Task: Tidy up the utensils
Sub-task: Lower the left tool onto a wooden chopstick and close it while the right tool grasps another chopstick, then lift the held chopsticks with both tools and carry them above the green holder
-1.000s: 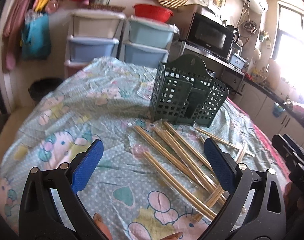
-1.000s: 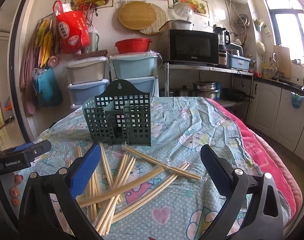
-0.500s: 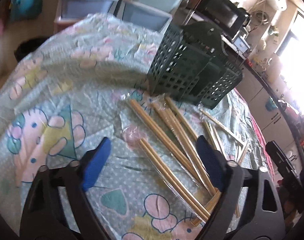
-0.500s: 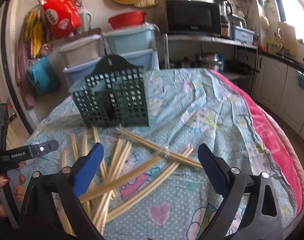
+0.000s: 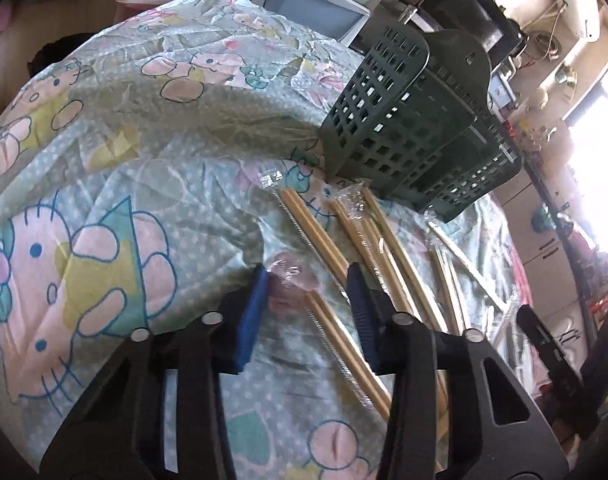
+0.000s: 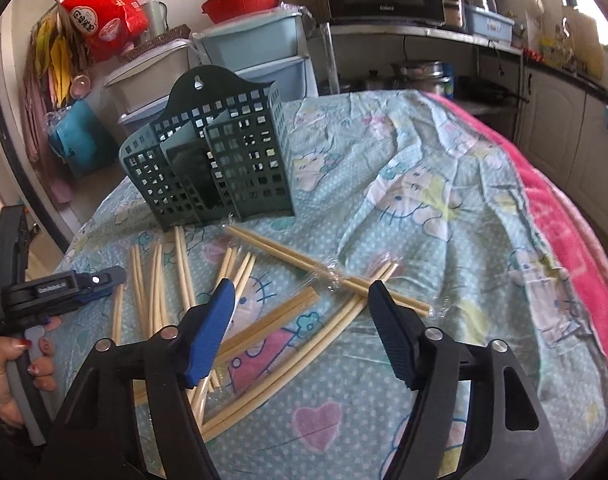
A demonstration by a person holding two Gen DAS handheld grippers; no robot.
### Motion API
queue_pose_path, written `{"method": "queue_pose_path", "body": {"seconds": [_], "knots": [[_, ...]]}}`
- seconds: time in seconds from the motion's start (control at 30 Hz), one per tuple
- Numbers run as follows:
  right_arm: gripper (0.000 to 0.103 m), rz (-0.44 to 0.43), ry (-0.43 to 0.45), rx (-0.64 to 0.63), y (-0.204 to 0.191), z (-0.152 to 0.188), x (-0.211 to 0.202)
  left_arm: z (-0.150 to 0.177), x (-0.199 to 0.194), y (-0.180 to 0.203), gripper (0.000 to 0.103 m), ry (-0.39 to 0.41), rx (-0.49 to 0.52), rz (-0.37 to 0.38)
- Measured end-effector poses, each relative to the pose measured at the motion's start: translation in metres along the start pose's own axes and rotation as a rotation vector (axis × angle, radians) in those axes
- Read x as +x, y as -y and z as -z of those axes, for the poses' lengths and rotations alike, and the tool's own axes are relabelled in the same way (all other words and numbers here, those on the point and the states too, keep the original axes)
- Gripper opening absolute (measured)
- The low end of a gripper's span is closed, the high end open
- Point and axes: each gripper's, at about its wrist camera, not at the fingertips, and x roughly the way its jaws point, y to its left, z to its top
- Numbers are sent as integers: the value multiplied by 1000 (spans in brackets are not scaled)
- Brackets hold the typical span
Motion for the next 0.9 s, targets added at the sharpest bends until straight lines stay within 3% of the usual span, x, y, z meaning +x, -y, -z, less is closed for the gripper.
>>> {"method": "queue_pose_path", "body": {"seconds": [0.23,0.4,0.5,0.57,0.63,0.67,0.9], "knots": [[64,-60,-54,80,8,-6,11,-3,3,-3,13,-5,39,-35],[55,-119,-110,160,17,-10,23,-6,3,-11,6,-9,19,-12],[45,-154,-132,207,21,-10,27,-7,2,-16,4,-13,2,8],[32,-169,-130,215,21,-11,26,-8,1,-17,4,-11,-1,16],[10,-194,-127,219,20,-12,23,-8,0,-19,4,-7,-9,29],[7,-210,-123,221,20,-13,22,-9,-2,-19,3,-6,-11,33],[5,-305,-51,155,2,-31,1,-19,-30,-13,2,68,6,61]]}}
